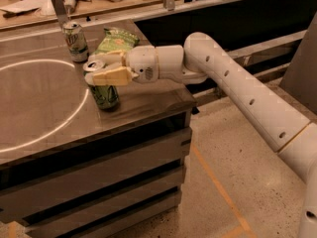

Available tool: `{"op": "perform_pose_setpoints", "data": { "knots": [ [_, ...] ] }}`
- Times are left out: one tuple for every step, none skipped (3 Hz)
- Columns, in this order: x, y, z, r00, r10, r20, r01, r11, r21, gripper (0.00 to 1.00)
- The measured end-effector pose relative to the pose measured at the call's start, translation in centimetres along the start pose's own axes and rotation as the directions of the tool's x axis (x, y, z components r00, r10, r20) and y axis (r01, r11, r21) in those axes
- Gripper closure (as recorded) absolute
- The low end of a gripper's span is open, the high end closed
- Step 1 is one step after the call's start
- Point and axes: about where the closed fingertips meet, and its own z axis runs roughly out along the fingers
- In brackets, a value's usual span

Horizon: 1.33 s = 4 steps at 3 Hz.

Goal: Place green can upright

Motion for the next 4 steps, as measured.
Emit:
{"op": "perform_pose_setpoints", "data": {
  "knots": [
    [0.7,0.0,0.0,1.0,0.015,0.001,-0.015,0.9998,0.011,0.0],
    [1.2,0.2,-1.1,0.999,0.019,-0.03,-0.017,0.9989,0.044,0.0],
    [1.1,0.8,-3.7,0.995,0.008,-0.102,0.001,0.9955,0.095,0.0],
    [1.1,0.8,-3.7,0.995,0.008,-0.102,0.001,0.9955,0.095,0.0]
  ]
}}
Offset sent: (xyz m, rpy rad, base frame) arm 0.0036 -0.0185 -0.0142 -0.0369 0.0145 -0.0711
